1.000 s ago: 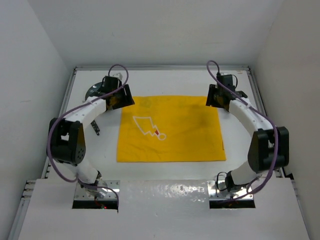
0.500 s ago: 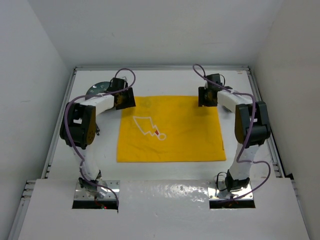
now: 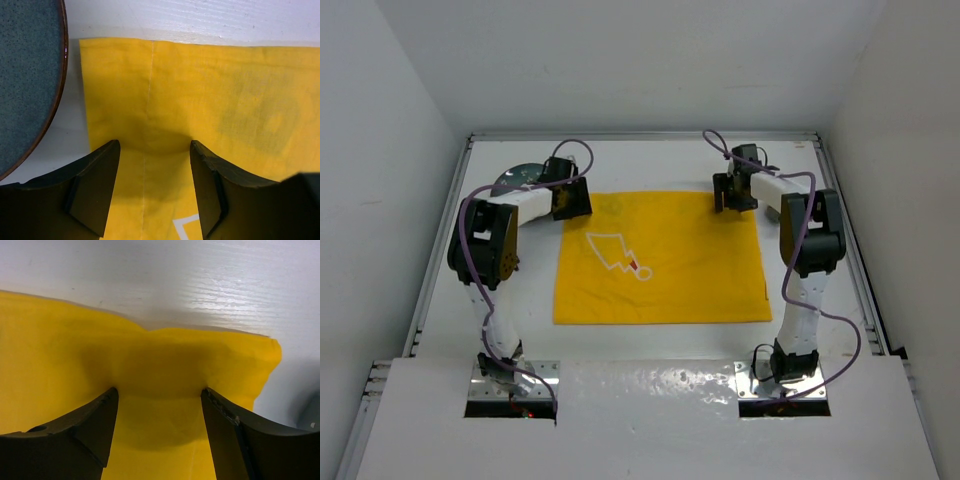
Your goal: Set the dinner table for one person
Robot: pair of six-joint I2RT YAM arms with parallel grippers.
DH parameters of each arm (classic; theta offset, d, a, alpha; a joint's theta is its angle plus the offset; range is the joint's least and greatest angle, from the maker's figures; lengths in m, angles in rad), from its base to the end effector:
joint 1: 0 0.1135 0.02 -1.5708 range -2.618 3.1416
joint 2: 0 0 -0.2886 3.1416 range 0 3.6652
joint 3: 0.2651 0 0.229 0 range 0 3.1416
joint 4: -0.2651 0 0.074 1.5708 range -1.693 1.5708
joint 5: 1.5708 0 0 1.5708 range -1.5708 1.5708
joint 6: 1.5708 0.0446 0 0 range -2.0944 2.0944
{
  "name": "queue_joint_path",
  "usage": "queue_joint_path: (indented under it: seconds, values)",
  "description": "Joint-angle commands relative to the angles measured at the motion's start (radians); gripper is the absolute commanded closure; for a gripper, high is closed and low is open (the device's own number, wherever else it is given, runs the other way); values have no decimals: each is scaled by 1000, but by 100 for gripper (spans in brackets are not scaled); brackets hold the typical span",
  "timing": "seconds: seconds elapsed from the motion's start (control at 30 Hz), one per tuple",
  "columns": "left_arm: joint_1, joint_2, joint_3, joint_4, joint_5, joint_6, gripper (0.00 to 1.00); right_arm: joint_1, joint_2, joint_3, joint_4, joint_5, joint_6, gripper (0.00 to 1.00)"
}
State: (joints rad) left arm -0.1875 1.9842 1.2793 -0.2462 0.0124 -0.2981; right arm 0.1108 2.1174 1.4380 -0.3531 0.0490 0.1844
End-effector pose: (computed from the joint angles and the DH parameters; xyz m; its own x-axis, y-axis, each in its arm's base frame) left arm 0.4047 -0.0773 0.1837 -0.8213 -0.1431 -0.5522 -0.0500 0.9824 -0.1802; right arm 0.4380 0.0465 0.1661 -0.8545 0.0892 -0.5117 0.0724 0.9960 0.0527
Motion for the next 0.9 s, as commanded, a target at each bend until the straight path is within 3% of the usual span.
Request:
queue_joint_path:
  seconds: [0.0, 0.6, 0.87]
  values:
    - [26, 19, -3, 25, 6, -15, 44, -26, 24, 41, -26, -32, -29, 32]
    - [53, 21, 55, 4, 24, 8, 44, -43, 90, 159, -93, 0, -74, 30]
    - [56, -134, 167, -91, 31, 4, 41, -36, -128, 151, -73, -5, -34, 30]
